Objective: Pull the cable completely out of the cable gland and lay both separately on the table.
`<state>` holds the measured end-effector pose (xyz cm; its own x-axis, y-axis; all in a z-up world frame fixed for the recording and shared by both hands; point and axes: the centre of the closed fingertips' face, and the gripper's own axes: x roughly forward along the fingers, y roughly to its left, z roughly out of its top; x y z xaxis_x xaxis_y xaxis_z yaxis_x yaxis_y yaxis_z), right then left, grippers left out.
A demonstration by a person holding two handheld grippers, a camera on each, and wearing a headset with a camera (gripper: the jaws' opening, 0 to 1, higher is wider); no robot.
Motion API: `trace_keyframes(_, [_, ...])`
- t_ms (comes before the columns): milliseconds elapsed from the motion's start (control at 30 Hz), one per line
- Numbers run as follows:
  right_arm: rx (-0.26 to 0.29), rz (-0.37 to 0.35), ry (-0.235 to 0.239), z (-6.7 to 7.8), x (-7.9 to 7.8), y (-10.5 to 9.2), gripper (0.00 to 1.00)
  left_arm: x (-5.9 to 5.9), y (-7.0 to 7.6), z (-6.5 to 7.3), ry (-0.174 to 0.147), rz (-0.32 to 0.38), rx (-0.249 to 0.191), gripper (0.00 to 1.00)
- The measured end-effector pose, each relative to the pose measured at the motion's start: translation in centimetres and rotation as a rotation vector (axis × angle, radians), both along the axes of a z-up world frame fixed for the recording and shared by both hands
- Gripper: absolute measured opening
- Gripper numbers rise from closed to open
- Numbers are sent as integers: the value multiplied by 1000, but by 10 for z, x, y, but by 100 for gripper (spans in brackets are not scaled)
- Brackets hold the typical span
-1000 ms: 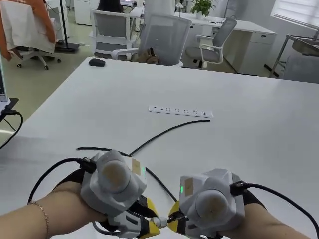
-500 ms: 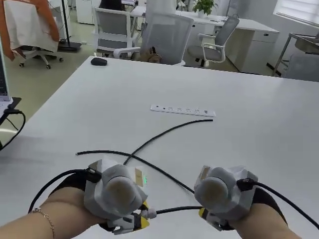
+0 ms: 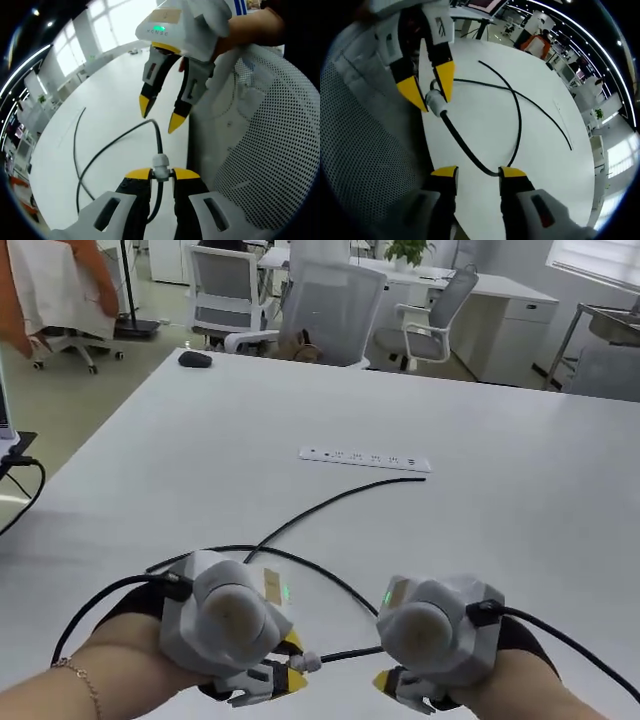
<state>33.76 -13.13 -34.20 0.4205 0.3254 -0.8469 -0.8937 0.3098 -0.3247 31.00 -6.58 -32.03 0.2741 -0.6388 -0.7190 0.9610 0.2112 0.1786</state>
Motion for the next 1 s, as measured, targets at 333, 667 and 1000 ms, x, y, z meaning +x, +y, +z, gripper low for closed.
trace_keyframes(333, [69,229,-36,9,-21,40,12,-6,-7,3,-1,-37,-17,17])
trace_keyframes(667, [27,89,-40,6,0,13,7,3,1,1,-6,9,-5,17])
trace_keyframes(1000, [-139,-107,-26,-6,12,-41,7,7,10,-1,-5,38,16,17])
